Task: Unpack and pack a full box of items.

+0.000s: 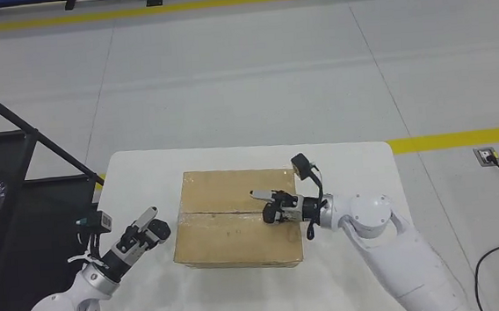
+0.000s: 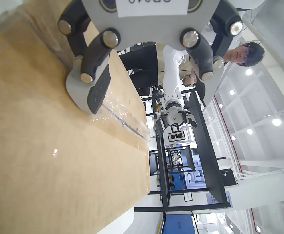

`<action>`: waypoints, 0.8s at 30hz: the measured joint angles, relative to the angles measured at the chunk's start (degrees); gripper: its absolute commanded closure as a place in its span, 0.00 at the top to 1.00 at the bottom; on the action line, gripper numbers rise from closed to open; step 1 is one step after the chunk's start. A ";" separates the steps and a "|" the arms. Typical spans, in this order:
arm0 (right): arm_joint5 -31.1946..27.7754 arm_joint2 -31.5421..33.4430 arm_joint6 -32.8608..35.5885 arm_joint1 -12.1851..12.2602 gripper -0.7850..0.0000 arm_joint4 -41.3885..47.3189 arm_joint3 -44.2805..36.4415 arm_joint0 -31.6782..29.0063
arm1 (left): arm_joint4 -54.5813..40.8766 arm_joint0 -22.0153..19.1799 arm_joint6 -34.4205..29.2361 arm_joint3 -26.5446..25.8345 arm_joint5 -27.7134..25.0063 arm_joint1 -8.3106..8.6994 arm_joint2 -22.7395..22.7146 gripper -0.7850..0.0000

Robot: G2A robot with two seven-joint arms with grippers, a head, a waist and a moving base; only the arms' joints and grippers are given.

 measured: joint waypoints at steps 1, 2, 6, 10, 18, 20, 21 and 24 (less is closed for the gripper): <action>0.00 0.73 0.45 0.22 1.00 0.11 -0.01 -0.34 | 0.00 -0.03 0.00 -0.02 0.00 0.03 0.02 1.00; -0.02 1.16 0.68 0.38 1.00 0.05 -0.01 -0.61 | 0.00 -0.06 -0.01 -0.05 0.00 0.05 0.03 1.00; 0.11 2.47 1.31 0.95 1.00 -0.66 -0.28 -1.77 | -0.07 -0.11 -0.13 -0.10 0.00 0.17 -0.05 1.00; -0.06 3.96 1.09 1.56 1.00 -1.36 -1.69 -3.38 | 0.01 -0.12 -0.21 -0.09 0.01 0.30 -0.11 1.00; -1.61 7.39 -0.11 2.59 1.00 -0.35 -5.71 -7.40 | -0.05 -0.20 -0.51 -0.26 -0.02 0.53 -0.28 1.00; -2.65 8.39 -0.38 2.80 1.00 0.55 -6.92 -8.42 | -0.15 -0.21 -0.64 -0.29 0.00 0.61 -0.49 1.00; -3.17 8.82 -0.54 2.89 1.00 0.97 -7.44 -8.89 | -0.16 -0.22 -0.67 -0.29 0.02 0.65 -0.58 1.00; -4.49 10.59 -1.05 3.27 1.00 1.97 -9.14 -10.53 | -0.37 -0.23 -0.78 -0.33 0.12 0.77 -0.94 1.00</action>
